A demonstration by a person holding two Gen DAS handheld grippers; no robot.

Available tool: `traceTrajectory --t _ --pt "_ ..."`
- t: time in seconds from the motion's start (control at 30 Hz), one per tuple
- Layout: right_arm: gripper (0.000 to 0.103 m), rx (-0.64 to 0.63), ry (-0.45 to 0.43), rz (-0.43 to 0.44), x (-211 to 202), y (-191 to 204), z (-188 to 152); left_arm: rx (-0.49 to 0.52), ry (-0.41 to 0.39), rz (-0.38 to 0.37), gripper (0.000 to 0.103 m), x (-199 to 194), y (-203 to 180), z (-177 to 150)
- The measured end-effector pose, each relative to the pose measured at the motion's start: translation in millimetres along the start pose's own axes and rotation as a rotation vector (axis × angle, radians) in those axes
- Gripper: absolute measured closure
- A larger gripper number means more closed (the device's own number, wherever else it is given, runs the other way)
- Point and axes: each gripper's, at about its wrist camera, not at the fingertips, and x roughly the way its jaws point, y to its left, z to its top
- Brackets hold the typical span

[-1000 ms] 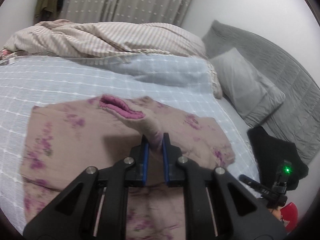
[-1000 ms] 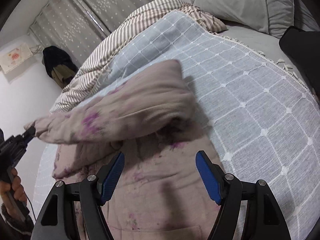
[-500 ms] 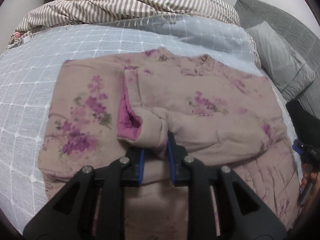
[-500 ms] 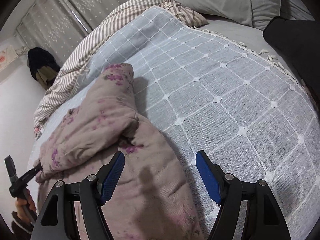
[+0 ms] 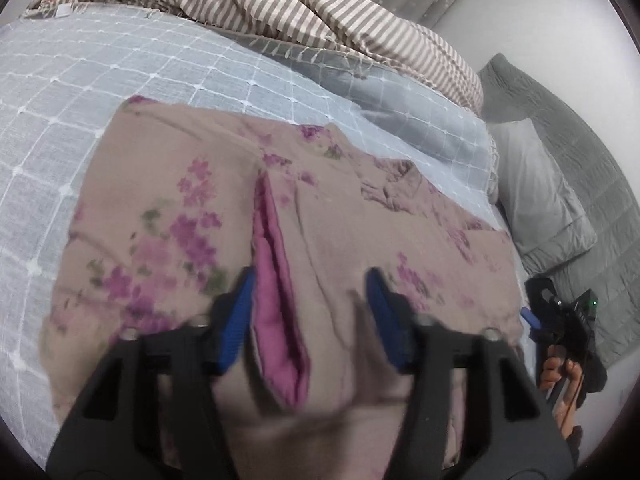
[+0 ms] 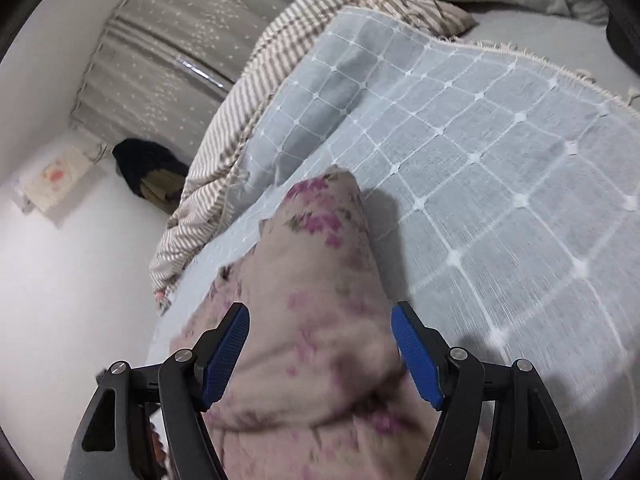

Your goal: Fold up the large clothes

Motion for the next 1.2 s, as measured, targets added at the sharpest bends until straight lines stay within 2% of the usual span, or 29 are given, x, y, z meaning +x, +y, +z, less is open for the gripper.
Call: traceTrajectory --t 0.03,0.1,0.2,0.23,0.27,0.3,0.33,0.4,0.43,0.47,0.57,0.67,0.73,0.83,0.93,1.07,1.2 --pt "0.028 0.018 0.012 0.002 11 -1 8 0.025 -0.008 0.017 0.081 5 -4 3" --pt "0.028 0.024 0.026 0.004 31 1 21 0.078 -0.052 0.015 0.084 5 -18 9" --pt "0.029 0.000 0.028 -0.029 54 5 37 0.154 -0.210 -0.066 0.085 -23 -38 13" --pt "0.039 -0.008 0.027 -0.032 60 7 41 0.171 -0.246 -0.074 0.085 -30 -42 13" --pt "0.058 -0.029 0.018 -0.029 67 10 44 0.193 -0.280 -0.060 0.085 -36 -44 12" --pt "0.064 -0.051 0.011 -0.051 71 12 45 0.207 -0.282 -0.027 0.084 -34 -44 12" --pt "0.067 -0.089 -0.001 -0.126 78 14 46 0.215 -0.257 0.018 0.084 -27 -41 13" --pt "0.068 -0.131 0.002 -0.240 89 11 44 0.234 -0.097 0.161 0.083 9 -30 11" --pt "0.067 -0.143 0.008 -0.283 94 9 43 0.248 -0.013 0.213 0.080 27 -25 4" --pt "0.065 -0.147 0.009 -0.294 97 7 42 0.270 0.028 0.244 0.078 38 -22 -3" --pt "0.052 -0.158 -0.012 -0.330 91 8 37 0.305 -0.034 0.285 0.071 28 -27 -12" --pt "0.041 -0.174 -0.013 -0.341 72 15 31 0.294 -0.021 0.309 0.053 17 -31 -10" --pt "0.039 -0.164 0.004 -0.322 56 18 26 0.288 -0.016 0.302 0.040 8 -35 -14" --pt "0.033 -0.202 0.013 -0.300 26 27 14 0.275 -0.004 0.277 0.026 -10 -38 -21" --pt "0.029 -0.243 0.020 -0.328 -4 36 -1 0.253 0.019 0.280 0.019 -32 -44 -33" --pt "0.028 -0.258 0.041 -0.334 -42 44 -23 0.200 0.065 0.261 0.017 -66 -48 -50" --pt "0.024 -0.264 0.045 -0.323 -79 49 -48 0.193 0.052 0.268 0.007 -109 -53 -67"
